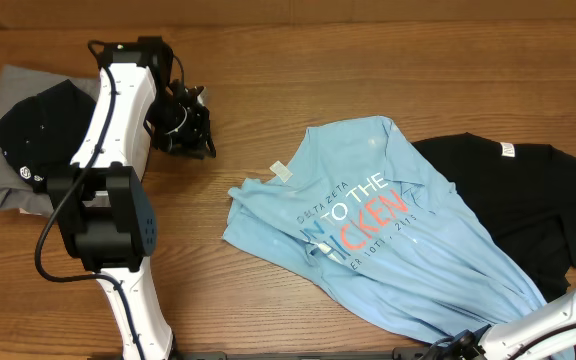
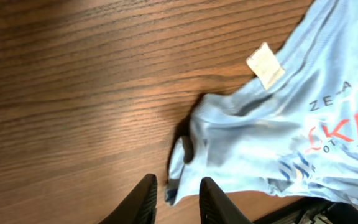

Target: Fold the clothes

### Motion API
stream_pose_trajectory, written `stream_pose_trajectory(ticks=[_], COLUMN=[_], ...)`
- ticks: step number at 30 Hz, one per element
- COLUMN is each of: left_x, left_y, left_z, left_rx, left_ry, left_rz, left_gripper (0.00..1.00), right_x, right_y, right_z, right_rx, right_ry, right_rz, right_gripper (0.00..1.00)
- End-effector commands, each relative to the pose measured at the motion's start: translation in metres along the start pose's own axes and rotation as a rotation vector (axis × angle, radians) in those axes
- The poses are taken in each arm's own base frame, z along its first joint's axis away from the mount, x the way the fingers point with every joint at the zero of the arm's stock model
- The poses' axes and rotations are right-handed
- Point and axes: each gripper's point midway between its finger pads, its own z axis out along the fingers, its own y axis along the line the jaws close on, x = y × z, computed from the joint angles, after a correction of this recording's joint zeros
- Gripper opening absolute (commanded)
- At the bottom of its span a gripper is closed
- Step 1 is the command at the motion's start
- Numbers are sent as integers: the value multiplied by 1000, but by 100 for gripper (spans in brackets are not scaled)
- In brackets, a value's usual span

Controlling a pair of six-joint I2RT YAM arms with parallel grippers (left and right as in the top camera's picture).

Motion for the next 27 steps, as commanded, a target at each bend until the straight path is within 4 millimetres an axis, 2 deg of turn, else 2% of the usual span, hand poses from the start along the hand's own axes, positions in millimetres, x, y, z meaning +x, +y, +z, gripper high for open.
stream_pose_trajectory(ticks=[1, 4, 6, 9, 13, 17, 20, 22, 24, 27], left_x=[3, 7, 4, -2, 2, 9, 11, 7, 2, -2], left_y=[1, -8, -28, -62, -95, -114, -137, -143, -147, -156], left_z=[-3, -1, 0, 5, 23, 44, 55, 60, 64, 69], left_rx=[-12, 24, 114, 206, 165, 29, 16, -31, -70, -64], left_ry=[21, 40, 25, -3, 5, 25, 11, -12, -41, -64], left_rz=[17, 18, 62, 163, 309, 400, 478, 482, 475, 499], left_gripper=[27, 28, 32, 32, 30, 31, 36, 36, 36, 38], right_x=[26, 59, 87, 121, 145, 163, 167, 163, 149, 126], right_y=[19, 1, -11, -34, -71, -108, -131, -137, -136, -123], right_z=[-6, 9, 22, 43, 60, 67, 78, 88, 101, 111], right_rx=[-8, 144, 239, 387, 543, 629, 649, 623, 567, 490], right_ry=[66, 143, 200, 241, 226, 223, 178, 136, 58, -37], right_rz=[-41, -32, -9, -1, 27, 112, 155, 163, 159, 152], right_gripper=[15, 10, 4, 4, 4, 4, 4, 4, 4, 4])
